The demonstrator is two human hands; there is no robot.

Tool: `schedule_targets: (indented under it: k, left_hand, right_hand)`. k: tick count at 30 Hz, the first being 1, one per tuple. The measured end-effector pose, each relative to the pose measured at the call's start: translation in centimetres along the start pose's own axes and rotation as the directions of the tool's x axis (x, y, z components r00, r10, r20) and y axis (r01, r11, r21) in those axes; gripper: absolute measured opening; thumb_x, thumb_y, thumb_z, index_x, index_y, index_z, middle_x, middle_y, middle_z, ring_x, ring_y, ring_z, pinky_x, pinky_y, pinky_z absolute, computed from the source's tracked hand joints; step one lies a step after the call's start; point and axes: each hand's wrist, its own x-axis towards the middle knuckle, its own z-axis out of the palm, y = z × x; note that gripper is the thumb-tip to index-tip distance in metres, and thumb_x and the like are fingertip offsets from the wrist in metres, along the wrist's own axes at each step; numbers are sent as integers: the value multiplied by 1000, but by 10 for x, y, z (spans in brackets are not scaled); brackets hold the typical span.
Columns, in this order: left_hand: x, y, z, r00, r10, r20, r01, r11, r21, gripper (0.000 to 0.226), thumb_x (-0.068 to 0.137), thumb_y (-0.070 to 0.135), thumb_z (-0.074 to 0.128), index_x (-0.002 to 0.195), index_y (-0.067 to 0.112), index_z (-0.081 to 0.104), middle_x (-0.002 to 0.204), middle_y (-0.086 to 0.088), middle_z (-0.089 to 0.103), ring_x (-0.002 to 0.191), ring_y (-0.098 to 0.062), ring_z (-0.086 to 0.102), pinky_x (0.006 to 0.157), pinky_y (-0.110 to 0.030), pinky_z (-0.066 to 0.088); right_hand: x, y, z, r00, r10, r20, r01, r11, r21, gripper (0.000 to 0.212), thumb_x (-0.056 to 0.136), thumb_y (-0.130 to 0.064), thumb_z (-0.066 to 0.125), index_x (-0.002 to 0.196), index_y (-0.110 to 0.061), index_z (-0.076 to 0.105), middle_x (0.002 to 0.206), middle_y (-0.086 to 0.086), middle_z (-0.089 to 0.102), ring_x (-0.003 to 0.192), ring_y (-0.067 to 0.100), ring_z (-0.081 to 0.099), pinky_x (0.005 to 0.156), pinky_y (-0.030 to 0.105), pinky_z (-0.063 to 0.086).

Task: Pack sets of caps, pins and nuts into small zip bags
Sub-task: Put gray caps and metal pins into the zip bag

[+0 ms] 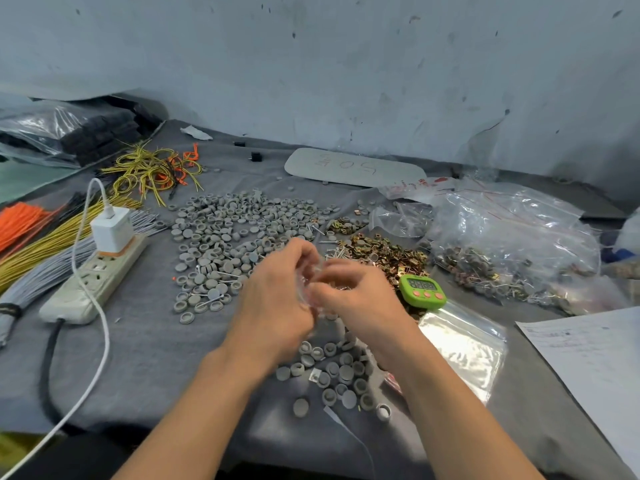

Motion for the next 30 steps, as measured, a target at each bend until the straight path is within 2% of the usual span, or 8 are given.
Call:
schedule_targets:
  k: [4,7,11,17,21,24,27,30]
  left_hand:
    - [-7,8,6,966,259,18,-259,962,85,67,66,-3,71,122,30,55,111,11,62,106,-9,55,94,-32,48]
    - [-8,10,4,972,230,43,-231,973,15,94,64,7,77,145,39,43,135,19,52,127,7,42,112,-12,29]
    - [-5,9,-9,996,85,-32,-90,974,-209,92,66,46,70,150,50,33,143,30,46,134,11,39,106,-13,28]
    - [11,-3,-22,914,-308,-262,116,821,-559,39,83,41,56,121,48,57,118,24,63,115,6,57,101,-33,45]
    - [13,-7,-30,805,-587,91,491,571,-658,18,95,28,55,108,32,67,118,11,68,112,-7,61,96,-34,48]
    - [14,-7,-35,704,-443,556,692,247,-679,42,85,28,66,124,11,65,122,-14,72,102,-23,69,93,-40,54]
    - [11,-5,-39,732,-269,625,680,235,-695,57,76,19,70,131,5,62,117,-16,75,89,-21,75,73,-32,62]
    - [10,-7,-41,753,-268,601,657,338,-674,66,67,0,72,130,12,60,117,-13,76,105,-21,75,89,-33,56]
  right_hand:
    - [0,5,8,998,63,17,-63,998,10,14,82,-12,69,78,-23,78,79,3,77,76,19,74,76,46,62]
    - [2,5,2,996,-3,-87,16,987,158,28,80,0,78,92,-25,80,85,3,78,77,14,73,73,36,59]
    - [4,9,-9,995,20,-93,-17,999,33,58,73,-4,89,119,-36,71,107,-4,76,88,8,73,82,30,59]
    - [0,6,-21,991,67,113,-119,831,544,45,74,-15,89,117,-21,78,115,8,77,102,23,73,98,41,56]
    - [-1,-1,-29,954,58,294,-269,600,754,52,71,-29,84,118,-7,77,134,19,67,121,35,67,91,44,61]
    - [-3,-7,-28,930,-13,368,-304,539,786,68,70,-35,81,128,-3,68,130,20,70,113,33,72,86,41,63]
    - [-4,-7,-30,928,-17,372,-313,506,804,61,74,-30,82,126,-2,67,124,20,71,102,32,75,88,41,64]
    - [-1,1,-38,948,43,315,-295,492,819,31,81,2,67,109,-2,79,107,22,73,85,29,76,70,34,65]
